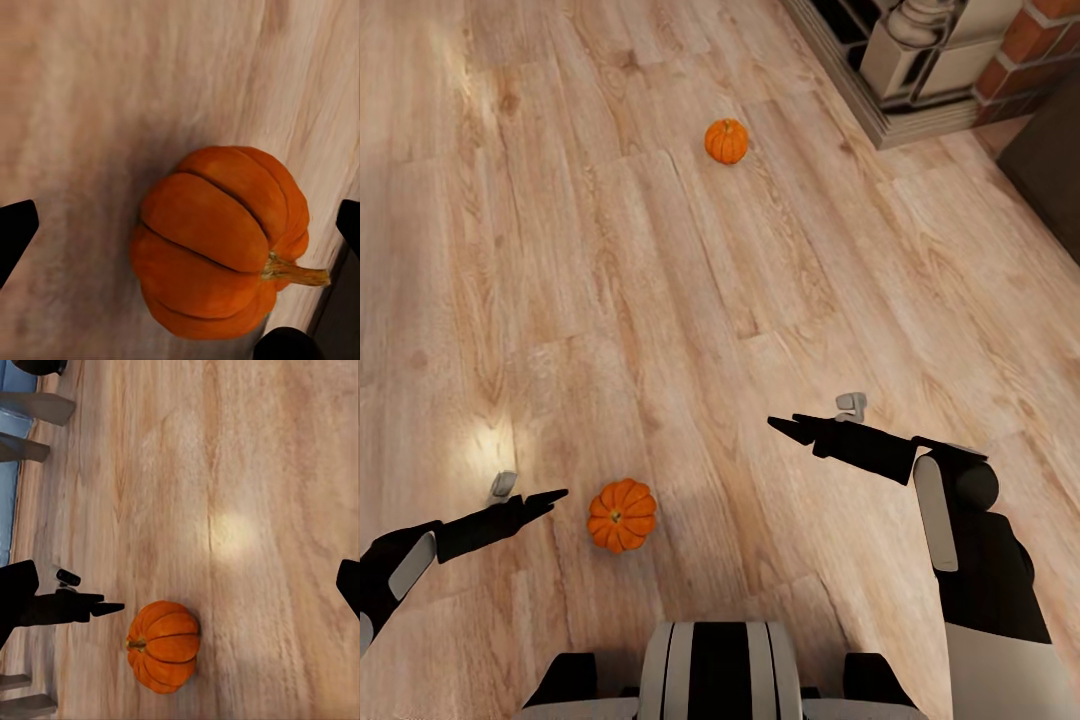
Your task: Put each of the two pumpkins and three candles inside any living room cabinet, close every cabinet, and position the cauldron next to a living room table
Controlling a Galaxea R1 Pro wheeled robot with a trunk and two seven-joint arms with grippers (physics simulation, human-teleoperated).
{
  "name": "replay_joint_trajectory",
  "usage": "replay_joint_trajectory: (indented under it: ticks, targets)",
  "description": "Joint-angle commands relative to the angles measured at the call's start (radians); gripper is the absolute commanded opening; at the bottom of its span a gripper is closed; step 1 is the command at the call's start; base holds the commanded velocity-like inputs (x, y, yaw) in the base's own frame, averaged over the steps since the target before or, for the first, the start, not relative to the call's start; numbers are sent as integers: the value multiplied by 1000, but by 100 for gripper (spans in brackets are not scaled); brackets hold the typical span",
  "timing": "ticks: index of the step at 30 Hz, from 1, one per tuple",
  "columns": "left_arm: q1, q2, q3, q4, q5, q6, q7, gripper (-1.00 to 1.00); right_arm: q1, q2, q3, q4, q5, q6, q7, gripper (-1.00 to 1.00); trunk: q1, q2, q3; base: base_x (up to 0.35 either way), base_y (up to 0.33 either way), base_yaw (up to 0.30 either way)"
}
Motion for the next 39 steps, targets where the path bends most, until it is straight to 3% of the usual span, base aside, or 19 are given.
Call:
replay_joint_trajectory:
  ticks: [1,11,20,35,39]
  targets:
    - [0,0,0,0,4,8,-1,100,0,0,-1,0,1,3,5,100,0,0,-4,0,0,0]
    - [0,0,-2,0,3,7,-1,100,1,-3,-3,0,1,2,6,100,5,-3,-43,0,0,0]
    - [30,1,-2,12,8,-9,-31,100,-10,7,2,-2,-1,12,3,100,5,-3,-43,0,0,0]
    - [30,1,-2,12,8,-9,-92,100,-10,7,2,-2,-1,12,3,100,5,-3,-43,0,0,0]
    - [22,22,14,-10,29,14,-99,100,-12,8,4,-1,-2,4,4,100,7,-4,-59,0,0,0]
